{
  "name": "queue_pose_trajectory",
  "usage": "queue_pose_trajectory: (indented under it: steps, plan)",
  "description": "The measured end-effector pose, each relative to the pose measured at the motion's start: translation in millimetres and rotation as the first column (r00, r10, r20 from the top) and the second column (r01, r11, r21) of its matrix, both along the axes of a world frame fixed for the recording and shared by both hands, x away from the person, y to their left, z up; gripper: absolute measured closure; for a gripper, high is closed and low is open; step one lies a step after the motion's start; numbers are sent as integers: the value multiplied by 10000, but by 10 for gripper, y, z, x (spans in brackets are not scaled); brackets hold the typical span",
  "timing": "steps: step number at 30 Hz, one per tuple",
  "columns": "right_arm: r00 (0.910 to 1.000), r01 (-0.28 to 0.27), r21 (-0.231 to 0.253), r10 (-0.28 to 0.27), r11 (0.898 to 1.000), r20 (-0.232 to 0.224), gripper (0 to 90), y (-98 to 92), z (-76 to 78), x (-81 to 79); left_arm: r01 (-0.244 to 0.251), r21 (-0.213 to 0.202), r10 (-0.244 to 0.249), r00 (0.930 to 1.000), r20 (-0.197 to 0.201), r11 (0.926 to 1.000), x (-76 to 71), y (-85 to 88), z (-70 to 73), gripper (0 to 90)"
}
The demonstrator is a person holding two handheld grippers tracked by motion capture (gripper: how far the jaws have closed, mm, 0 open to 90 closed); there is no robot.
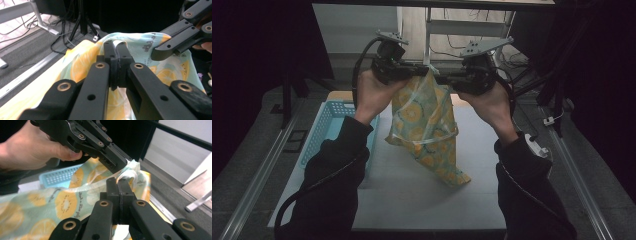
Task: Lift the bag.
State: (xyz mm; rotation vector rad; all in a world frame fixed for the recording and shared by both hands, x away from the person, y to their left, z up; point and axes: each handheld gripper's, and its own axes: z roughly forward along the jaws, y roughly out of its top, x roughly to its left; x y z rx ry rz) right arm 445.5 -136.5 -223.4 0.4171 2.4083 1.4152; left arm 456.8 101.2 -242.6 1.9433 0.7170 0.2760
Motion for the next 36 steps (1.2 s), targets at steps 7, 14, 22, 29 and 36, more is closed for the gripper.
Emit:
queue_pose_trajectory:
  steps: [7,14,22,29,36]
  plan:
    - [9983,191,-161,-200,9997,-542,900,-26,-256,161,181,99,-178,9995,-266,9998,102,-74,-184,879]
    - [9949,312,-255,-335,9992,-955,900,-23,-448,248,161,467,-140,9989,-450,9988,180,-118,-338,867]
    - [9936,513,-164,-527,9986,-1004,857,-44,-476,266,124,449,-108,9993,-353,9989,172,-65,-393,781]
    - [9923,743,111,-728,9972,-1007,756,-130,-415,235,287,303,-287,9996,-22,9991,38,50,-367,578]
    - [9903,975,351,-934,9946,-1027,623,-226,-363,201,320,768,-342,9990,279,9965,-131,102,-326,364]
